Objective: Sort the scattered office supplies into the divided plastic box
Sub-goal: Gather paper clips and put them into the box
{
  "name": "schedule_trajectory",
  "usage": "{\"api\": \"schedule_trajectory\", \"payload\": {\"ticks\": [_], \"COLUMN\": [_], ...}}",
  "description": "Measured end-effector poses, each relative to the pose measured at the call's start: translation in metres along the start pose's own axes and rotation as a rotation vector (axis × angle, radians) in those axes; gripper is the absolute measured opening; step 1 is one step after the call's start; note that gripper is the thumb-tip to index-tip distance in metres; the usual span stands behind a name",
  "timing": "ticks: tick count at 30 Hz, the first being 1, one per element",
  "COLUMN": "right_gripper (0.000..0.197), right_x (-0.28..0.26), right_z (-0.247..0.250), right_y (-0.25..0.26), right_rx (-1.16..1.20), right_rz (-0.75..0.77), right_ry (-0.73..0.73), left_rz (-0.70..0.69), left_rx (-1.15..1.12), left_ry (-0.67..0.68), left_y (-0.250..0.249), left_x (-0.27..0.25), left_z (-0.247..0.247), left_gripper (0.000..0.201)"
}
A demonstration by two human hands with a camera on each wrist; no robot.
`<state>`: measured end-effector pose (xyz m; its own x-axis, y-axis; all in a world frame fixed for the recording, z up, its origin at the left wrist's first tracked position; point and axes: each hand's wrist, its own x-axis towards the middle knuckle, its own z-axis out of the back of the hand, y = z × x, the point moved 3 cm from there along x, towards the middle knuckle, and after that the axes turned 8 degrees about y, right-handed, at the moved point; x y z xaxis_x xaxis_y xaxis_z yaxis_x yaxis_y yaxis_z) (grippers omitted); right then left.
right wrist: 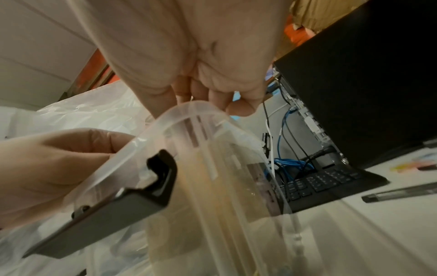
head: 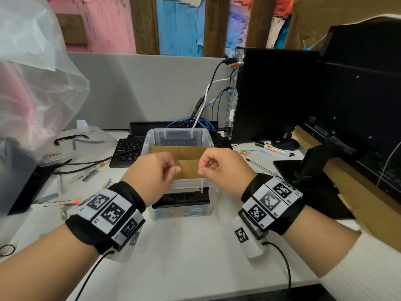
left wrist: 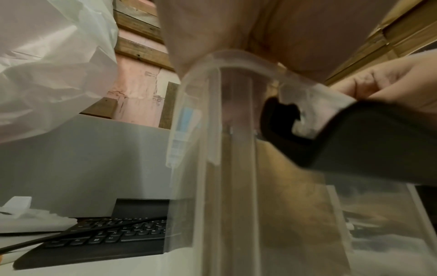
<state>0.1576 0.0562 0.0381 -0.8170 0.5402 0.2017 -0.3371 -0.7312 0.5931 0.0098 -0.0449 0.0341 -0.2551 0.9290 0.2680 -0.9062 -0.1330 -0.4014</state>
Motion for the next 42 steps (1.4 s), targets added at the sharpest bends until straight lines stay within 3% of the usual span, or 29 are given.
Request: {"api": "schedule_trajectory", "payload": {"ticks": [4, 8, 10, 14, 16, 21, 27, 34, 42], "right_gripper": [0.009, 0.010, 0.010, 0.028, 0.032, 0.023, 0.005, 0.018, 0.033], "right_x": [-0.009, -0.002, 0.002, 0.004, 0.007, 0.015, 0.023, 0.034, 0.045], "right_z": [0.024, 0.050, 0.051, 0.040, 0.039, 0.035, 0.025, 0.060, 0.045], "right_y": [-0.016, -0.079, -0.117, -0.162, -0.167, -0.174, -0.173, -0.183, -0.198], "right_rx": [0.072, 0.033, -0.082, -0.427, -0.546, -0.626, -0.666, -0.508, -0.666], "right_rz": [0.039, -0.205, -0.391, -0.658, -0.671, -0.626, -0.603, -0.740, -0.795], "right_ry": [-0.190, -0.273, -0.195, 0.194, 0.282, 0.321, 0.393, 0.052, 0.259], "left_rz": [-0.022, -0.006, 0.008, 0.034, 0.042, 0.041, 0.050, 0.050, 0.021], "left_rx": [-0.039, 0.027, 0.143, 0.297, 0.308, 0.334, 0.362, 0.347, 0.313], "left_ry": [-0.011, 0.052, 0.073, 0.024, 0.019, 0.024, 0.058, 0.080, 0.053], "left_y": [0.002, -0.001, -0.006, -0.014, -0.015, -0.015, -0.015, -0.015, -0.013], "left_x": [-0.001, 0.003, 0.002, -0.006, -0.007, -0.006, -0.005, -0.005, -0.005], "left_z": [0.000, -0.002, -0.005, -0.007, -0.006, -0.007, -0.008, -0.008, -0.009], "left_gripper": [0.020, 0.023, 0.032, 0.040, 0.041, 0.037, 0.039, 0.038, 0.038]}}
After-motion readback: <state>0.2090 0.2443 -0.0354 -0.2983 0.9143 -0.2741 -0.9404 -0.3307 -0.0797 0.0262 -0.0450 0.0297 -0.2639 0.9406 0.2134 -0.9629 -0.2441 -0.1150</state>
